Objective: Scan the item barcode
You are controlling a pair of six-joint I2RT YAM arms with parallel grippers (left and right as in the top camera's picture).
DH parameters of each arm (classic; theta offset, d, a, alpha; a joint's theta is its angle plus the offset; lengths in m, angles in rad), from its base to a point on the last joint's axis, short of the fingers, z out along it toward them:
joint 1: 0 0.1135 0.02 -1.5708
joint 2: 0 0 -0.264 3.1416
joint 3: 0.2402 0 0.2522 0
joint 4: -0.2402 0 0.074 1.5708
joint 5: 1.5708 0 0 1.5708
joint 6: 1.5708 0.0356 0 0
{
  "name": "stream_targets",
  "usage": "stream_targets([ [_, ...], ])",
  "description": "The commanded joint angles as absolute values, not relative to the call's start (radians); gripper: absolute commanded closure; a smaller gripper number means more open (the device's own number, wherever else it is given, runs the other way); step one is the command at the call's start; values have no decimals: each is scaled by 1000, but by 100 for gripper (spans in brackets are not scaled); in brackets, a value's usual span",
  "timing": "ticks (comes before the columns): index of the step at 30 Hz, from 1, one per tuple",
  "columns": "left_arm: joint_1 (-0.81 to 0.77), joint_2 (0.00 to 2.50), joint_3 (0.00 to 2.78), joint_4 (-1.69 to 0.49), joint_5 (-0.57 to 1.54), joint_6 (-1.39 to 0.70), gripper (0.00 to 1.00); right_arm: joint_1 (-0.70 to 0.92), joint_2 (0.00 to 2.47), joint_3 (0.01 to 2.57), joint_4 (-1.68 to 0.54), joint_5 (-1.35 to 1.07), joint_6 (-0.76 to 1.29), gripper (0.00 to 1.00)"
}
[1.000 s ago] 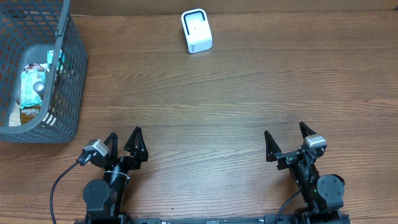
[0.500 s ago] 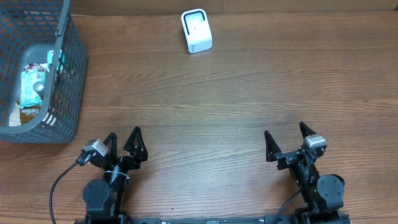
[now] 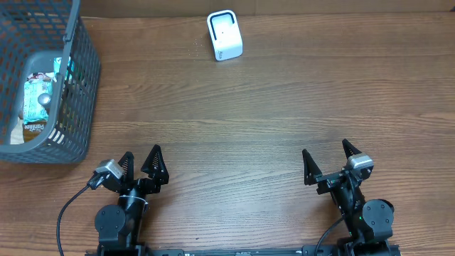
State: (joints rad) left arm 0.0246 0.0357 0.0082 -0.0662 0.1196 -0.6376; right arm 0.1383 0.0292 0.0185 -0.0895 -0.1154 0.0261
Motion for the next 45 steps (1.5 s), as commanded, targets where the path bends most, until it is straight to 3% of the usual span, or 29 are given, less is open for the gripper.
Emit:
stream_targets([
  [1, 19, 38, 7, -71, 109, -651, 0, 138, 28, 14, -84, -107, 28, 0],
  [13, 19, 38, 7, -53, 52, -651, 0, 138, 28, 14, -84, -107, 28, 0],
  [18, 19, 38, 8, -14, 155, -643, 0, 138, 28, 14, -84, -107, 28, 0],
  [26, 19, 38, 89, 35, 334, -392, 0, 138, 28, 14, -84, -107, 28, 0],
  [36, 19, 102, 519, -252, 340, -289, 0, 138, 28, 14, -84, -106, 29, 0],
  [45, 19, 456, 1035, -526, 340, -168, 0, 138, 28, 14, -84, -107, 29, 0],
])
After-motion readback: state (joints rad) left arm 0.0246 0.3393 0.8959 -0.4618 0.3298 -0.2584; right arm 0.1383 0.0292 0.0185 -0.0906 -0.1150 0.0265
